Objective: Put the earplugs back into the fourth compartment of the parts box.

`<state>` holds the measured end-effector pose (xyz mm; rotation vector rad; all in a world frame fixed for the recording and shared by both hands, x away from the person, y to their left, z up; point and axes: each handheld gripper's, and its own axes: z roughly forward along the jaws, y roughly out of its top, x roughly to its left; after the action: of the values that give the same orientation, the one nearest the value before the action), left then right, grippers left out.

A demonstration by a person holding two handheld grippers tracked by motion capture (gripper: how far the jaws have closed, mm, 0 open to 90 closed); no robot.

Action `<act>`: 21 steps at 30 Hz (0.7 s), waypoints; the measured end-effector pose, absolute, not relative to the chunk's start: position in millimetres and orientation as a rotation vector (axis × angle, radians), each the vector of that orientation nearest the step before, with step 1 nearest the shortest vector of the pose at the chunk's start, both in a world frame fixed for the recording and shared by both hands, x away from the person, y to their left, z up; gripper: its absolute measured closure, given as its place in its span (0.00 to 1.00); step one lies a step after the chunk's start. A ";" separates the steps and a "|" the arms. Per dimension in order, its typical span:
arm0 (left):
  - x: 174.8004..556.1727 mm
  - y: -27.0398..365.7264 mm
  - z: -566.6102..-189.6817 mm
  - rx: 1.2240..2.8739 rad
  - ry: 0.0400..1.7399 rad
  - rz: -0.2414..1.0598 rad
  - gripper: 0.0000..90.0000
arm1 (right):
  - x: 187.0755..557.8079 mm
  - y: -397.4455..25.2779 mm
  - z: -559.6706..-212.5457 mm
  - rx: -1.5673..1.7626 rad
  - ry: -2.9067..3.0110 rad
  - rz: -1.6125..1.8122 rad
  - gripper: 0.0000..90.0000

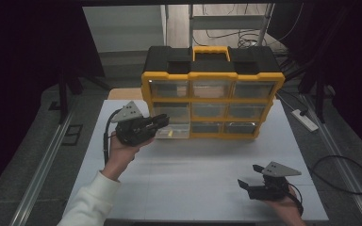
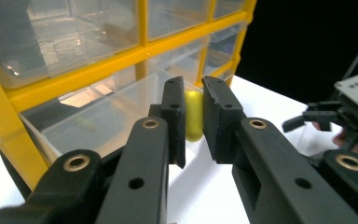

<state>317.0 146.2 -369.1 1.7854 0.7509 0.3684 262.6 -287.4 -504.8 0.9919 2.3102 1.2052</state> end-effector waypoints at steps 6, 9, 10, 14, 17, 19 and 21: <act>336.4 138.4 -370.6 1.811 0.783 0.378 0.87 | 262.8 -288.7 -504.5 0.995 2.306 1.209 0.20; 345.2 134.8 -371.1 1.820 0.805 0.393 0.87 | 262.9 -288.6 -504.5 0.996 2.307 1.210 0.20; 349.0 132.0 -370.9 1.826 0.818 0.406 0.86 | 262.8 -288.4 -504.6 0.993 2.308 1.212 0.20; 350.5 130.0 -370.0 1.816 0.820 0.417 0.50 | 262.4 -288.6 -504.3 0.992 2.306 1.211 0.20; 344.2 131.6 -367.2 1.826 0.828 0.428 0.31 | 261.9 -289.3 -504.0 0.995 2.304 1.211 0.20; 342.5 132.8 -367.1 1.833 0.833 0.423 0.24 | 262.0 -289.7 -504.0 0.996 2.304 1.211 0.20; 337.7 135.8 -367.9 1.844 0.834 0.432 0.22 | 261.9 -289.5 -503.9 0.996 2.303 1.212 0.20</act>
<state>337.7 135.8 -367.9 1.8438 0.8336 0.4325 261.9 -289.5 -503.9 0.9964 2.3033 1.2118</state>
